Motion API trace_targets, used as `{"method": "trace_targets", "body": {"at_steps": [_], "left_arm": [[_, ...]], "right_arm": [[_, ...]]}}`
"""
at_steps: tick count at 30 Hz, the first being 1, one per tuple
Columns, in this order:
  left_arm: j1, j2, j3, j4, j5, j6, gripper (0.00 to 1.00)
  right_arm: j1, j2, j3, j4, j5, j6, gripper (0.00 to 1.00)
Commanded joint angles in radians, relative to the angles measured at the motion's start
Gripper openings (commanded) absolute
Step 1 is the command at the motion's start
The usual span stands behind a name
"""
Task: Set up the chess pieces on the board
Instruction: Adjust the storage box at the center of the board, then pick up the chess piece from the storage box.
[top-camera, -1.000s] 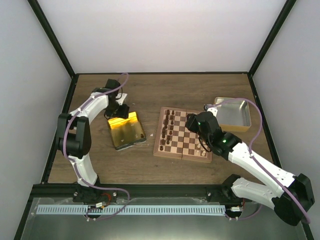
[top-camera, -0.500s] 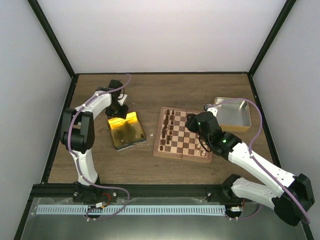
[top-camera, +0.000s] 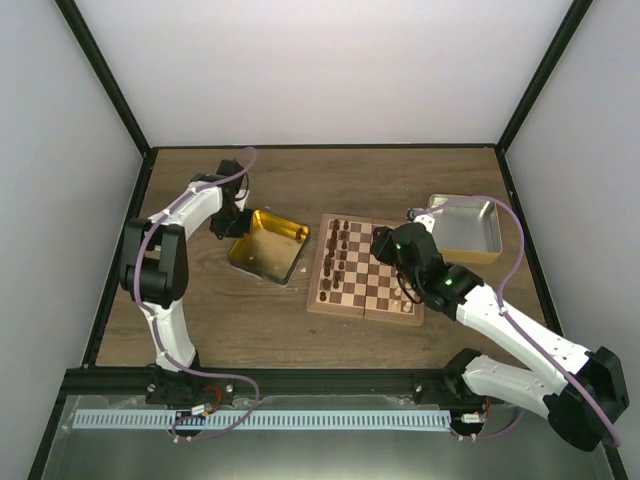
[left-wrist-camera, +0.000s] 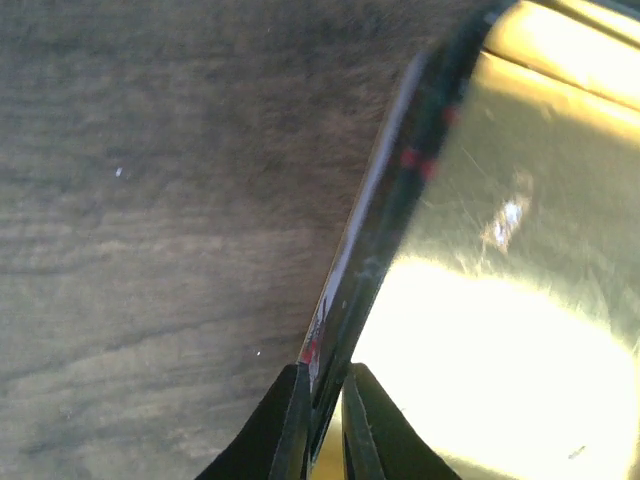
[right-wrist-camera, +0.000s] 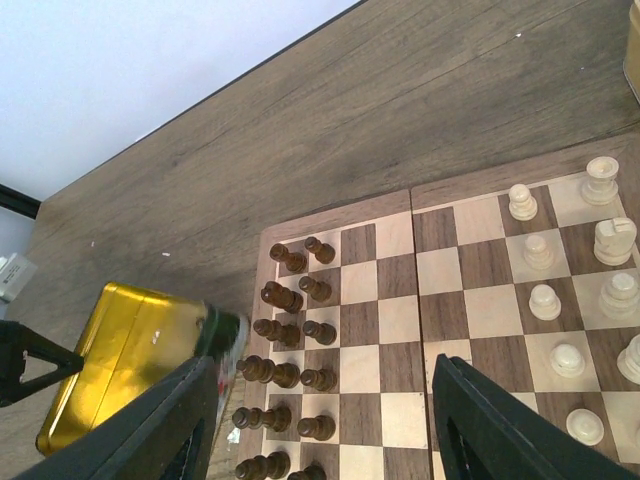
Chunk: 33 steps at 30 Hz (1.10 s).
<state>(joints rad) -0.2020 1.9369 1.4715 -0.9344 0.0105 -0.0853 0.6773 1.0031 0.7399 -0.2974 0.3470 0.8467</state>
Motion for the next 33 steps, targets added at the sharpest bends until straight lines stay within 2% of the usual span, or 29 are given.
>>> {"method": "trace_targets", "body": {"at_steps": [1,3,9,10,12,13,18,22,27,33], "left_arm": [[-0.002,-0.052,-0.077,-0.027,-0.037,-0.107,0.08],[-0.002,-0.080,-0.124,-0.022,-0.041,-0.152,0.04],[-0.002,-0.170,-0.256,-0.001,-0.030,-0.240,0.04],[-0.002,-0.184,-0.266,-0.001,-0.028,-0.246,0.06],[-0.002,-0.214,-0.267,0.000,-0.024,-0.247,0.21],[-0.002,-0.225,-0.259,0.000,-0.025,-0.243,0.25],[-0.018,-0.275,-0.167,-0.009,-0.069,-0.251,0.33],[-0.090,-0.301,-0.129,0.011,-0.123,-0.311,0.36],[-0.220,-0.258,-0.132,0.127,-0.116,-0.403,0.36],[-0.277,-0.120,-0.107,0.257,-0.119,-0.479,0.39]], "right_arm": [[-0.002,-0.001,0.029,0.020,0.011,-0.006,0.60],[-0.001,0.000,0.029,0.022,0.010,-0.009,0.61],[-0.001,0.001,0.032,0.016,0.013,-0.010,0.60],[-0.001,0.000,0.030,0.017,0.013,-0.008,0.61],[0.000,0.002,0.028,0.019,0.010,-0.006,0.60],[-0.001,0.003,0.026,0.020,0.008,-0.004,0.60],[-0.001,0.000,0.022,0.022,0.008,0.001,0.60],[-0.001,-0.017,0.007,0.025,0.019,0.005,0.61],[-0.001,-0.032,-0.014,0.029,0.022,0.009,0.61],[-0.001,-0.060,-0.028,0.017,0.033,0.010,0.61]]}}
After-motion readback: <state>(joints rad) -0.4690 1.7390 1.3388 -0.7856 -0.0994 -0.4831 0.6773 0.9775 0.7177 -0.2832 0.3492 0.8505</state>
